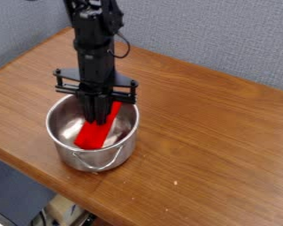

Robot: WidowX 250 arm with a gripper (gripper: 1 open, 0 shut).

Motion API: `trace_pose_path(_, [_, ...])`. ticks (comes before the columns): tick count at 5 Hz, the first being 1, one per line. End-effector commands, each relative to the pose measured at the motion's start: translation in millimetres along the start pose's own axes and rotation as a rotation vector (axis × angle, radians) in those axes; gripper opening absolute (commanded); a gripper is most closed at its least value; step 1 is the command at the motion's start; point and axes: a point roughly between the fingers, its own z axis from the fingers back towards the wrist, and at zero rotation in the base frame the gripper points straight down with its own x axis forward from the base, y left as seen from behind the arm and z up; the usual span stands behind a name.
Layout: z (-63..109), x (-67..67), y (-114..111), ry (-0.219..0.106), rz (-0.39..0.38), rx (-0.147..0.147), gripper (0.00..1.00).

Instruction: Move the red object from the metal pot to the table

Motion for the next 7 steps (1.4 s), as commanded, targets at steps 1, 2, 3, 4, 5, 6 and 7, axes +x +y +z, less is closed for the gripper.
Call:
trace_pose_path(1, [26.1, 7.5, -14, -0.064, -0.035, -0.003, 0.0])
trace_pose_path(2, [29.2, 11.4, -28, -0.054, -0.07, 0.009, 0.0])
trace_pose_path(3, [45.5, 17.3, -55, -0.085, -0.128, 0.016, 0.0])
trace_pose_path(4, [57.2, 22.7, -78, -0.105, -0.185, 0.0, 0.0])
trace_pose_path(5, [50.9, 14.1, -100, -0.092, -0.254, -0.026, 0.0])
trace_pose_path(6, [42.2, 1.1, -124, -0.082, -0.344, -0.035, 0.0])
trace_pose_path(7, [27.6, -6.2, -145, -0.078, -0.392, -0.046, 0.0])
